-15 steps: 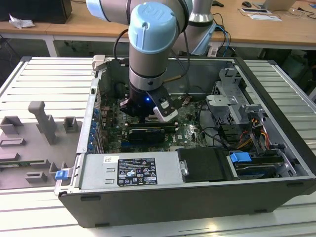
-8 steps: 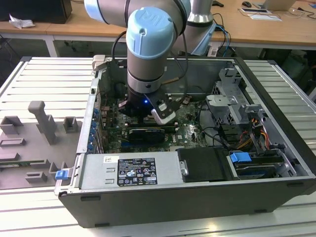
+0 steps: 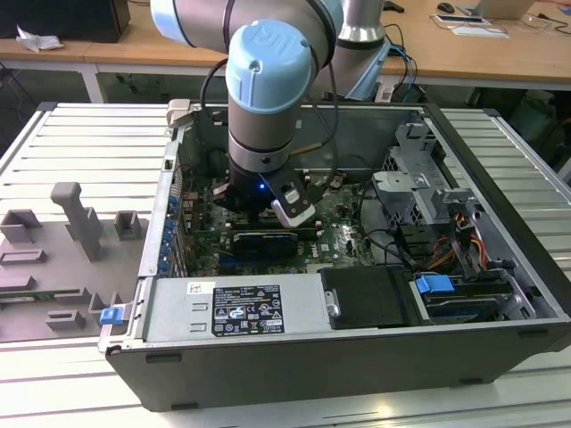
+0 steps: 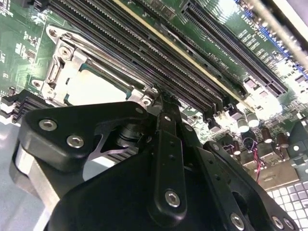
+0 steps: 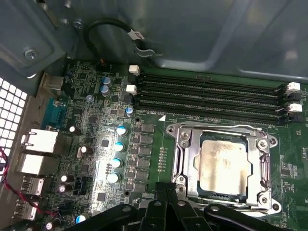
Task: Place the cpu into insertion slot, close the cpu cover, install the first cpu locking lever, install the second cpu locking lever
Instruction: 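Install the second cpu locking lever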
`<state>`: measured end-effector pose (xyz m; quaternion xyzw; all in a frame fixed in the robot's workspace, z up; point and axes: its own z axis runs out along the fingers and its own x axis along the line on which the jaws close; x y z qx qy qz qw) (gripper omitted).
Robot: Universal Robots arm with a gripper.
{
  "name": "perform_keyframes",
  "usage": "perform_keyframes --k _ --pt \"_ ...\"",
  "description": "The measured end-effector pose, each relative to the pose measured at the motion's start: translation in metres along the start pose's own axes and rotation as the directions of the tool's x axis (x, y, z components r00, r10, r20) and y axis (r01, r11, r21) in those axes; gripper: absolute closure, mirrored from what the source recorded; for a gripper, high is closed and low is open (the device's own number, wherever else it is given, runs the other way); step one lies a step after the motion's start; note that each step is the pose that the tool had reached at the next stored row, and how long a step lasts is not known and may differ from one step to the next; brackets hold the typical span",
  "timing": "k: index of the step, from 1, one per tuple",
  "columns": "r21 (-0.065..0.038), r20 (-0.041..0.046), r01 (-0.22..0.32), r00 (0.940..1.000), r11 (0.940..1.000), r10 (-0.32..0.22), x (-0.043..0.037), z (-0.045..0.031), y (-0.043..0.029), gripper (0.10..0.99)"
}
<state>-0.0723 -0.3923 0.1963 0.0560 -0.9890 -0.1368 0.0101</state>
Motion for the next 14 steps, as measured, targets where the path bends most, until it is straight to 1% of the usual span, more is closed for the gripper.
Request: perform_keyframes --k 1,2,3,6,13,14 --pt "0.000 0.0001 0.000 1.0000 1.0000 0.000 0.0000 -0.0012 0.0004 0.980" --pt "0.000 0.0001 0.000 1.0000 1.0000 0.000 0.0000 -0.0045 0.0014 0.980" --pt "0.000 -0.0002 0.000 1.0000 1.0000 0.000 0.0001 -0.0059 0.0018 0.980" --pt "0.000 -0.0003 0.000 1.0000 1.0000 0.000 0.0001 -0.0082 0.0025 0.980" --pt "-0.001 -0.0005 0.000 1.0000 1.0000 0.000 0.0002 -0.0234 0.0067 0.980" --pt "-0.001 -0.0004 0.000 1.0000 1.0000 0.000 0.0002 -0.0233 0.0068 0.980"
